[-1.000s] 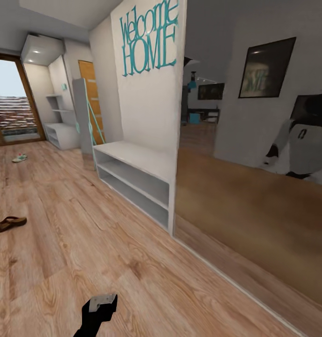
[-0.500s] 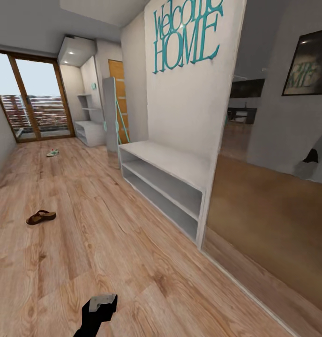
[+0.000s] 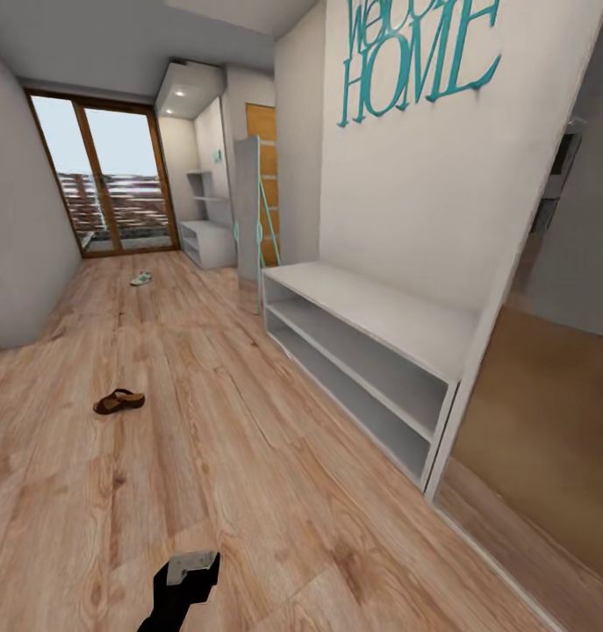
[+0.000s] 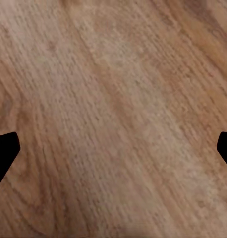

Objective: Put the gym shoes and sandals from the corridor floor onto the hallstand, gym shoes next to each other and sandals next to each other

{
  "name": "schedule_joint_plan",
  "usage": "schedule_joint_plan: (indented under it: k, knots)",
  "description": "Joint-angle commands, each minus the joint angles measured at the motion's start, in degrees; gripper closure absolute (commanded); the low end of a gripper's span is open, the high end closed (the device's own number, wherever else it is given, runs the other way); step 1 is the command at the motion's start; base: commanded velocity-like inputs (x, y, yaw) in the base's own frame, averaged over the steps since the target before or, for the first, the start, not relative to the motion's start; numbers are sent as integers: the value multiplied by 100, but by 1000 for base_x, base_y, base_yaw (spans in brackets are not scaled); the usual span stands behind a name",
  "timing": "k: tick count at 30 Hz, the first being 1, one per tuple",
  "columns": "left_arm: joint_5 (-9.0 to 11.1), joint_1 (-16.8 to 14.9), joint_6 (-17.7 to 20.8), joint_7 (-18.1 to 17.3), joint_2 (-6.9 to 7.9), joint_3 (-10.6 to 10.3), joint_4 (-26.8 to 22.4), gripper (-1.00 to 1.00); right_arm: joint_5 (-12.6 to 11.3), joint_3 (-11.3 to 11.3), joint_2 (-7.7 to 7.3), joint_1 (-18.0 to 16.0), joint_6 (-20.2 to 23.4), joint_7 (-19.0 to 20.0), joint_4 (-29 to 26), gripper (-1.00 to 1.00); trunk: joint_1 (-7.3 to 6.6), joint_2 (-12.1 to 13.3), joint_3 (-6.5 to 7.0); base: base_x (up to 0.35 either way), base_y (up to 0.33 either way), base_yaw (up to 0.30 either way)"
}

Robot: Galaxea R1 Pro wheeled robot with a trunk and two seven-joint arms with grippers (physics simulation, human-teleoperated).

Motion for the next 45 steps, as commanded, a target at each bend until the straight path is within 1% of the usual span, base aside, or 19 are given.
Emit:
schedule_joint_plan:
  k: [1, 9, 22, 35, 45]
  knots:
    - [47, -4, -18, -4, -2, -2, 7, -100, 12, 2, -1, 1, 13, -1, -9, -100, 2, -2, -13, 301, 187, 212]
    - [47, -4, -14, -4, -2, -2, 7, -100, 12, 2, -1, 1, 13, -1, -9, -100, 2, -2, -70, 316, 133, 211]
    - [47, -4, -13, -4, -2, -2, 7, -100, 16, 4, -1, 1, 13, -1, -9, -100, 2, -2, -163, 341, 13, 209]
    - [47, -4, -10, -4, -2, 1, 7, -100, 7, 2, -2, 1, 13, 17, -17, -100, 2, -2, -177, 345, 0, 33]
    - [47, -5, -10, -4, -2, 6, 7, -100, 7, 2, -1, 1, 13, 17, -18, -100, 2, -2, -229, 347, 0, 171]
